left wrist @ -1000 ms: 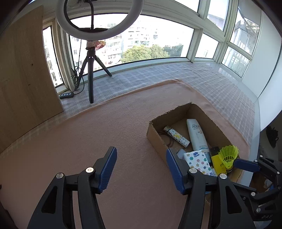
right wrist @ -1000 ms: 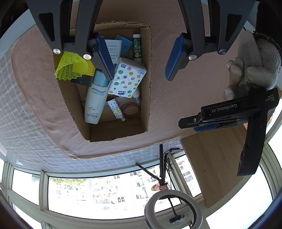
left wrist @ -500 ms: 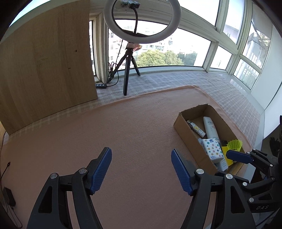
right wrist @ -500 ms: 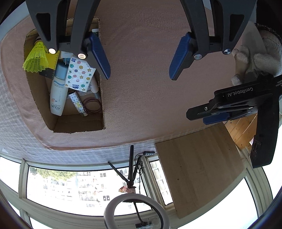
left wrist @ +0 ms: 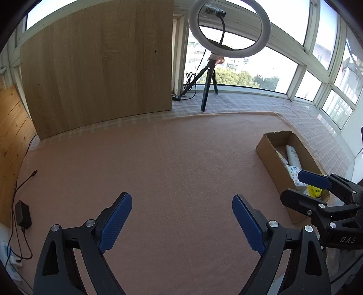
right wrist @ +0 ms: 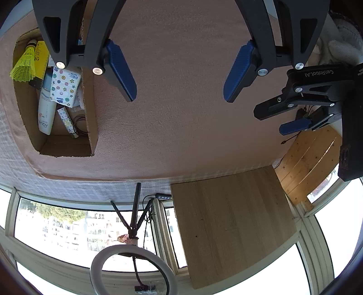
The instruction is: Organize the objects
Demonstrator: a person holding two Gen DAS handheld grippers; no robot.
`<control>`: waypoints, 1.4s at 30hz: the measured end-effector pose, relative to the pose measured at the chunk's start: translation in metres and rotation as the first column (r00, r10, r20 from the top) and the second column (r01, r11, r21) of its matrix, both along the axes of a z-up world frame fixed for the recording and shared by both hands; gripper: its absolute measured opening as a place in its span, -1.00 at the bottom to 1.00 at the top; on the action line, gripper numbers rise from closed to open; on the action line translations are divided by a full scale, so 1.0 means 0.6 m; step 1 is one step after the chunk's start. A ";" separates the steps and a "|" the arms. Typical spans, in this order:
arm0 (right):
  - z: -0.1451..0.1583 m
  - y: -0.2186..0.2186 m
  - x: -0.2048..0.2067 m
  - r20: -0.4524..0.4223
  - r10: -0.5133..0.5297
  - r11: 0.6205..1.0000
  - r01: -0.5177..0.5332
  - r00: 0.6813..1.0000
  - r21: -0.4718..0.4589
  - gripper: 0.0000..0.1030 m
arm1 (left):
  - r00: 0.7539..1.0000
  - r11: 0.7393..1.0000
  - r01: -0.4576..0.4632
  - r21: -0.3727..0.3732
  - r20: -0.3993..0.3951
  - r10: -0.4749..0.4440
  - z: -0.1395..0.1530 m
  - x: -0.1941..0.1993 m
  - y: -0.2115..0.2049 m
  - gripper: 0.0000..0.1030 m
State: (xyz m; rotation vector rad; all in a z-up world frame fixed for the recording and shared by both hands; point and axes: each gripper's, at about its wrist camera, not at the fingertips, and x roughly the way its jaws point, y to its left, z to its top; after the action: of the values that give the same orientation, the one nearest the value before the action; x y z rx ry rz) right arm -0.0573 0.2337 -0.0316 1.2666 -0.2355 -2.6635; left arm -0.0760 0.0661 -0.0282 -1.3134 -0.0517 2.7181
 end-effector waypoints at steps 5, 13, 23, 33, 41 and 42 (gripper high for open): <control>-0.002 -0.035 0.002 0.002 0.025 1.000 -0.025 1.000 0.019 0.49 | 0.998 0.998 -0.064 0.005 0.015 0.063 -0.011 0.023 -0.041 0.82; -0.011 -0.069 0.003 0.013 0.037 0.999 -0.037 0.999 -0.001 0.55 | 0.991 0.992 -0.128 0.014 0.032 0.128 -0.023 0.055 -0.084 0.85; -0.027 -0.101 0.007 0.023 0.044 0.999 -0.044 0.999 -0.001 0.56 | 0.987 0.987 -0.157 0.020 0.045 0.156 -0.028 0.079 -0.113 0.85; -0.025 -0.127 0.013 0.006 0.051 0.998 -0.051 0.999 0.041 0.56 | 0.986 0.987 -0.160 0.008 0.050 0.159 -0.034 0.085 -0.121 0.85; -0.028 -0.122 0.012 0.013 0.033 0.998 -0.034 0.999 0.049 0.56 | 0.987 0.988 -0.153 0.009 0.058 0.152 -0.039 0.088 -0.121 0.85; -0.028 -0.122 0.012 0.013 0.032 0.998 -0.033 0.999 0.051 0.56 | 0.987 0.988 -0.153 0.010 0.058 0.152 -0.039 0.088 -0.120 0.85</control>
State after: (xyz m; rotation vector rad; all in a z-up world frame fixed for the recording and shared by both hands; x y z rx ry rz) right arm -0.0503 0.1607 -0.0483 1.2908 -0.1479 -2.6512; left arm -0.0229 -0.0062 -0.0516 -1.4399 -0.1846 2.7982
